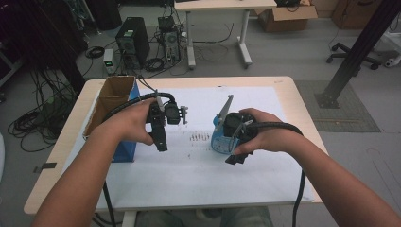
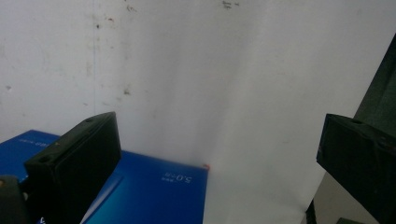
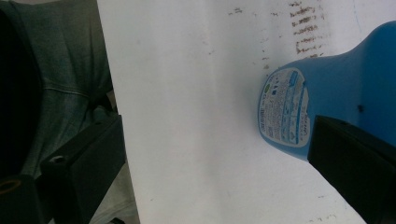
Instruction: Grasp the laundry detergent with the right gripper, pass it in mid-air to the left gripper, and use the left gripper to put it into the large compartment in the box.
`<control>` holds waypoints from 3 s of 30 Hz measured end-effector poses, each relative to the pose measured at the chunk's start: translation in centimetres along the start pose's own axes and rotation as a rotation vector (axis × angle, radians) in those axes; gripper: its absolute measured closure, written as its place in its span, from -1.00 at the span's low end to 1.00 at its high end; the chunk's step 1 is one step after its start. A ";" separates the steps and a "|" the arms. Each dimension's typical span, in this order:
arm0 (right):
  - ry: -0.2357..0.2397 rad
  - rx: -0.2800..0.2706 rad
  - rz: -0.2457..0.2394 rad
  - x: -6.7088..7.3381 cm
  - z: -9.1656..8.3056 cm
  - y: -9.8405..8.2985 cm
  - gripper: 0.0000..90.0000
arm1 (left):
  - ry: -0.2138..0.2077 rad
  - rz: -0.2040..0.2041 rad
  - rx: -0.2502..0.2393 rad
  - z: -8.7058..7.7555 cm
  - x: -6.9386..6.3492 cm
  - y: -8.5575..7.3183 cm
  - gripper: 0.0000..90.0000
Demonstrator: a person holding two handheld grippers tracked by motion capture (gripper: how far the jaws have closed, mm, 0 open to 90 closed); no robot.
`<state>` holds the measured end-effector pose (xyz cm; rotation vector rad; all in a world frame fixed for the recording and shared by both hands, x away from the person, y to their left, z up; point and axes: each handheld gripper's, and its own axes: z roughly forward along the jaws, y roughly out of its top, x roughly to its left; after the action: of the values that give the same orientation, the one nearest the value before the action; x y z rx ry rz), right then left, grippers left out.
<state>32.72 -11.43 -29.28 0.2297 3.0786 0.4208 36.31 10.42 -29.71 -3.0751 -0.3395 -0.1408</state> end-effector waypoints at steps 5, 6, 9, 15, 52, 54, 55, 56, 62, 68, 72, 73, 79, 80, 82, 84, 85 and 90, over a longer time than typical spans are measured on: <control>0.007 -0.007 -0.006 0.0 0.0 0.0 -0.90 | -0.006 0.007 -0.004 0.0 0.2 0.0 -0.99; 0.006 -0.005 -0.007 0.0 0.0 0.0 -0.90 | -0.006 0.005 0.000 0.1 0.3 0.0 -0.99; 0.007 -0.011 -0.002 -0.1 0.0 -0.1 -0.90 | -0.006 0.001 0.003 0.3 0.5 0.0 -0.99; 0.004 -0.020 0.003 -0.1 0.1 -0.4 -0.90 | -0.009 0.013 0.003 0.2 0.2 0.3 -0.99; -0.011 -0.056 0.076 -0.1 0.6 -5.4 -0.89 | -0.014 0.040 -0.041 -0.9 -2.0 -1.1 -0.99; -0.016 -0.057 0.084 -0.3 0.8 -5.8 -0.89 | -0.015 0.050 -0.036 -1.0 -2.3 -1.0 -0.99; -0.018 -0.059 0.091 -0.4 0.9 -6.1 -0.89 | -0.018 0.052 -0.037 -1.1 -2.4 -1.0 -0.99; -0.021 -0.062 0.092 -0.5 0.9 -6.3 -0.89 | -0.018 0.057 -0.037 -1.1 -2.5 -0.9 -0.99; -0.029 -0.082 0.123 -1.3 1.3 -7.8 -0.89 | -0.012 0.079 -0.051 -1.6 -3.3 -0.8 -0.99; -0.039 -0.104 0.135 -2.0 1.7 -8.7 -0.89 | -0.015 0.088 -0.050 -1.7 -3.9 -0.8 -0.99; -0.044 -0.124 0.151 -2.4 1.8 -9.2 -0.89 | -0.016 0.087 -0.042 -1.5 -4.2 -1.0 -0.99; -0.045 -0.129 0.156 -2.5 1.9 -9.3 -0.89 | -0.014 0.087 -0.043 -1.5 -4.2 -1.1 -0.99; -0.053 -0.152 0.177 -3.0 2.1 -9.9 -0.89 | -0.014 0.084 -0.047 -1.6 -4.6 -1.5 -0.99; -0.054 -0.160 0.180 -3.1 2.1 -10.1 -0.89 | -0.014 0.086 -0.055 -1.6 -4.7 -1.7 -0.99; -0.056 -0.168 0.183 -3.2 2.2 -10.1 -0.89 | -0.014 0.087 -0.053 -1.6 -4.8 -1.7 -0.99; -0.059 -0.185 0.186 -3.4 2.4 -10.3 -0.89 | -0.017 0.084 -0.050 -1.5 -5.0 -1.9 -0.99; -0.059 -0.185 0.186 -3.4 2.4 -10.3 -0.89 | -0.017 0.084 -0.050 -1.5 -5.0 -1.9 -0.99; -0.061 -0.204 0.207 -3.9 3.0 -10.6 -0.89 | -0.012 0.084 -0.044 -1.4 -5.1 -2.2 -0.99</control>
<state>35.25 -21.30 -34.94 0.5446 2.9335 0.7157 30.75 11.36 -28.73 -3.1285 -0.2095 -0.1285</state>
